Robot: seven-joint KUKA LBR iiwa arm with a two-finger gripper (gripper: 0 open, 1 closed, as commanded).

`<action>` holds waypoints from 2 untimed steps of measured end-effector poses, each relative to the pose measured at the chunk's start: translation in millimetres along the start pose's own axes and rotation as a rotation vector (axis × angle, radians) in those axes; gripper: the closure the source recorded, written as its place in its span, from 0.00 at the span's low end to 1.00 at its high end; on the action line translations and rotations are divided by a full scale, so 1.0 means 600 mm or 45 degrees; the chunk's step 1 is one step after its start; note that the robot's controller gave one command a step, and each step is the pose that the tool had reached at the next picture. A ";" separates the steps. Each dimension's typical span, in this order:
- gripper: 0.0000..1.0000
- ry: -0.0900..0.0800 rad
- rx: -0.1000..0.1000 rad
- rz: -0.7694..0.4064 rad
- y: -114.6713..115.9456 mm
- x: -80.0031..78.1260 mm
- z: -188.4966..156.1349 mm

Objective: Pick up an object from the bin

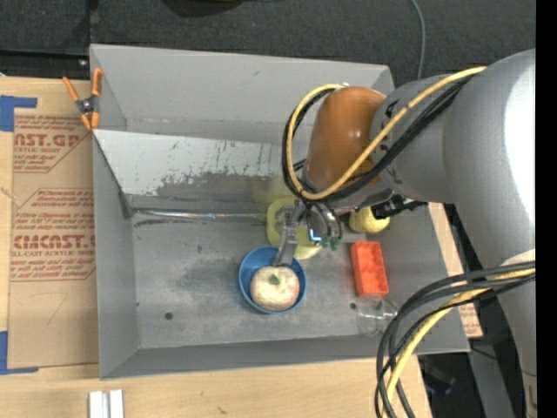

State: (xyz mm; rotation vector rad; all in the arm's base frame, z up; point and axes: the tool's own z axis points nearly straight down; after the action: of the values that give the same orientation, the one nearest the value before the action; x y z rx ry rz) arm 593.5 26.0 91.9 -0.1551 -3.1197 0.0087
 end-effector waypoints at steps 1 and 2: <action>1.00 0.004 0.001 0.000 0.000 0.002 -0.010; 1.00 0.003 -0.001 0.000 0.000 0.002 -0.033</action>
Offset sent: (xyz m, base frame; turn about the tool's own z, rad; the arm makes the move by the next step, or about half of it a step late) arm 0.0001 0.0001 0.0055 0.0000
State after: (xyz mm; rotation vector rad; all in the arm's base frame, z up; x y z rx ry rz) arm 592.5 26.2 111.7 -0.1552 -3.1174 0.0079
